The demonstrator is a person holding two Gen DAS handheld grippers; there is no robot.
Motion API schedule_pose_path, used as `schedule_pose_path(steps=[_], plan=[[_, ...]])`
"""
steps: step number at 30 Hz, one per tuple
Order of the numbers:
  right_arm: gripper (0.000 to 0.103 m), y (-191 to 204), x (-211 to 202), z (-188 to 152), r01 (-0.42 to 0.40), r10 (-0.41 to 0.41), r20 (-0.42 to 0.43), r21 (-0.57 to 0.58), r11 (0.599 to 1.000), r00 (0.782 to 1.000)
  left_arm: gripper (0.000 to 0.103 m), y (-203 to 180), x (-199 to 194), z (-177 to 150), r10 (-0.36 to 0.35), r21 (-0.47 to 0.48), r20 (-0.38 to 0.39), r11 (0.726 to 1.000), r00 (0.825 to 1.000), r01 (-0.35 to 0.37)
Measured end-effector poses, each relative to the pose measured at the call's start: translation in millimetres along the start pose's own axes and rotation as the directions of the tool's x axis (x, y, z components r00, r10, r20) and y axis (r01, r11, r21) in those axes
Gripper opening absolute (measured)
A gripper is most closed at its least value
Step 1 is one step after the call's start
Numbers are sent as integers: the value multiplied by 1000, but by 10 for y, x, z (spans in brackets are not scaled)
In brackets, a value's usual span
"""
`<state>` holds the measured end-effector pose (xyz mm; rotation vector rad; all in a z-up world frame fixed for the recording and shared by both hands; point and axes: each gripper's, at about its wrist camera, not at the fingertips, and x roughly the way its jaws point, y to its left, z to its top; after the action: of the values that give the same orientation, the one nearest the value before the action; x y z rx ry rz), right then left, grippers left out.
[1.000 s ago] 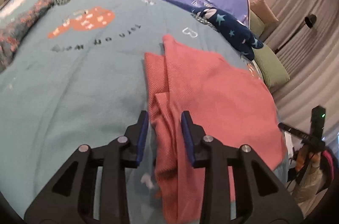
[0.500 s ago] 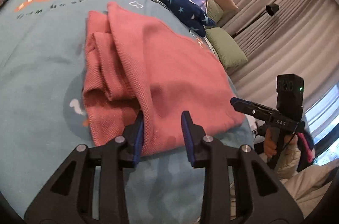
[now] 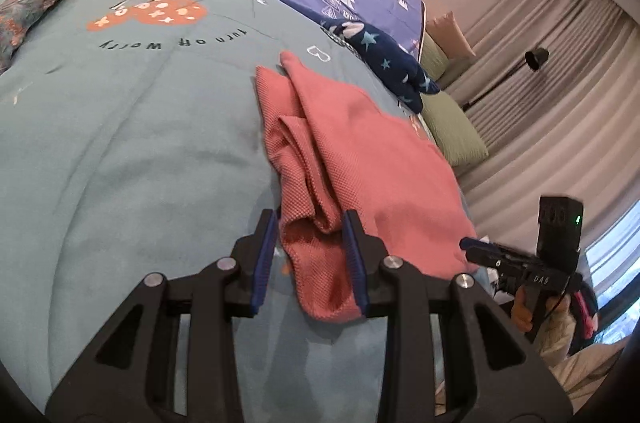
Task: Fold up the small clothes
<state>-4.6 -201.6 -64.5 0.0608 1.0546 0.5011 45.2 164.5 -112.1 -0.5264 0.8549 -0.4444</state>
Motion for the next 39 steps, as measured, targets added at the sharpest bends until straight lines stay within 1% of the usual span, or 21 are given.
schedule_pose_path(steps=[2, 4, 6, 9, 12, 14, 18, 21, 23, 25, 26, 27, 28, 29, 30, 31, 32, 34, 36, 38, 39], plan=[[47, 106, 74, 165, 3, -4, -15, -53, 999, 1000, 35, -39, 83, -11, 12, 36, -22, 999, 1000, -11], [47, 283, 147, 428, 3, -5, -20, -134, 991, 1000, 35, -57, 148, -18, 35, 69, -29, 997, 999, -33], [47, 496, 257, 740, 7, -15, -35, -222, 975, 999, 35, -46, 165, -6, 34, 75, -27, 997, 999, -32], [48, 881, 542, 1175, -2, -28, -77, -363, 932, 997, 35, 22, 159, 17, 4, 42, -20, 999, 1000, -3], [48, 1231, 1002, 1538, -44, -38, -158, -484, 874, 987, 35, 70, 132, 9, -6, 39, -18, 999, 1000, 7], [48, 1363, 1288, 1680, -50, -62, -195, -520, 853, 979, 35, 78, 136, 13, -13, 42, -19, 999, 1000, 14], [48, 1512, 1738, 1832, -92, -72, -263, -561, 823, 962, 35, 104, 144, 28, -28, 28, -19, 999, 999, 28], [52, 1557, 1922, 1827, -123, -75, -302, -586, 801, 950, 35, 109, 154, 48, -38, 32, -18, 999, 999, 39], [56, 1577, 2000, 1824, -122, -93, -311, -607, 785, 946, 35, 124, 162, 58, -52, 31, -19, 998, 998, 53], [57, 1583, 2076, 1833, -123, -108, -322, -620, 775, 941, 35, 152, 168, 66, -71, 23, -21, 997, 997, 71], [56, 1588, 2098, 1841, -130, -106, -329, -619, 774, 938, 35, 158, 164, 68, -77, 20, -21, 997, 997, 77], [52, 1589, 2118, 1848, -133, -100, -329, -616, 777, 939, 35, 160, 163, 72, -82, 18, -20, 996, 996, 82], [39, 1590, 2120, 1841, -131, -97, -324, -613, 779, 941, 35, 156, 158, 74, -87, 22, -16, 996, 996, 88], [6, 1599, 2125, 1837, -121, -104, -319, -611, 783, 942, 23, 152, 151, 75, -89, 28, -8, 996, 996, 89], [5, 1614, 2114, 1832, -112, -104, -311, -604, 789, 945, 10, 141, 146, 71, -95, 35, -2, 995, 995, 95], [5, 1642, 2094, 1829, -103, -104, -295, -610, 786, 950, 6, 122, 140, 62, -94, 44, -2, 995, 996, 94], [5, 1644, 2066, 1839, -93, -102, -279, -608, 789, 955, 6, 103, 117, 49, -87, 55, 6, 995, 996, 86], [4, 1587, 2013, 1938, -57, -91, -236, -555, 830, 967, 6, 41, 25, 12, -72, 88, 28, 994, 997, 69], [4, 1504, 2036, 2030, -41, -85, -223, -506, 861, 971, 6, 59, 5, -8, -46, 97, 23, 994, 999, 44], [3, 1433, 2064, 2092, -6, -91, -185, -470, 882, 979, 1, 209, 30, -54, 3, 58, -2, 998, 1000, -3], [3, 1381, 2088, 2140, -20, -68, -180, -444, 896, 981, 0, 310, 29, -81, -5, 15, -9, 1000, 1000, 5]])
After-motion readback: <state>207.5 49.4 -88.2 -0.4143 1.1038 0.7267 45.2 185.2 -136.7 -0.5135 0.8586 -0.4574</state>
